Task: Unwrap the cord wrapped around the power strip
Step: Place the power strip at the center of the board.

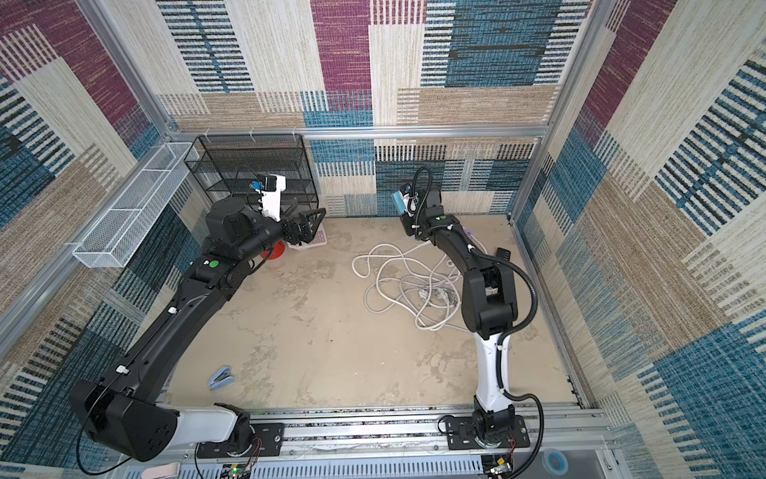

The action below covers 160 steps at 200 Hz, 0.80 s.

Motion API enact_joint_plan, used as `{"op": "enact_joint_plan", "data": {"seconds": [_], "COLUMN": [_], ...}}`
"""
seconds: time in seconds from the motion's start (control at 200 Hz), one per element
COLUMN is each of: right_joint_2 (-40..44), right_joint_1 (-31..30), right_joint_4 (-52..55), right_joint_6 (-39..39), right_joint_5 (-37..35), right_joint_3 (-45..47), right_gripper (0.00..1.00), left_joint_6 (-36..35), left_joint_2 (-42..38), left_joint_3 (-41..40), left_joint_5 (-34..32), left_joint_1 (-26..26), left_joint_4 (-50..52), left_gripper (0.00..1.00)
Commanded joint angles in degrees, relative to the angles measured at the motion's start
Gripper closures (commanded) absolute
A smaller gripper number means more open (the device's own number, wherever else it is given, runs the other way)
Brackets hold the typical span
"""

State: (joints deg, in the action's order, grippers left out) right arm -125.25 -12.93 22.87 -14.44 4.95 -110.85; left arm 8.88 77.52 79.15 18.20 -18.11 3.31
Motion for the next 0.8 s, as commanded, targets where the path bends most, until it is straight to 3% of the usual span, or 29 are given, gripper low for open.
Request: {"op": "enact_joint_plan", "data": {"seconds": [0.0,0.185,0.596,0.796], "right_joint_2": [-5.2,-11.0,-14.2,-14.9], "right_joint_1": [1.0,1.9,4.1,4.4], "right_joint_4": [7.3,10.1,11.9,13.9], "right_joint_6": [5.7,7.4,8.9,8.9], "right_joint_5": [-0.5,-0.6,-1.0,-1.0], "right_joint_3": [-6.0,-9.8,-9.4,-9.4], "right_gripper": [0.95,0.96,0.96,0.91], "left_joint_6": [-1.4,-1.3,-0.9,-0.8], "left_joint_2": [-0.1,0.0,0.3,0.5], "left_joint_3": [-0.1,-0.2,-0.1,0.0], "left_joint_5": [-0.6,-0.2,0.9,1.3], "left_joint_1": [0.1,0.3,0.4,0.4], "left_joint_4": [-1.9,-1.9,-2.0,-2.0], "left_gripper": [0.01,0.01,0.01,0.01]}}
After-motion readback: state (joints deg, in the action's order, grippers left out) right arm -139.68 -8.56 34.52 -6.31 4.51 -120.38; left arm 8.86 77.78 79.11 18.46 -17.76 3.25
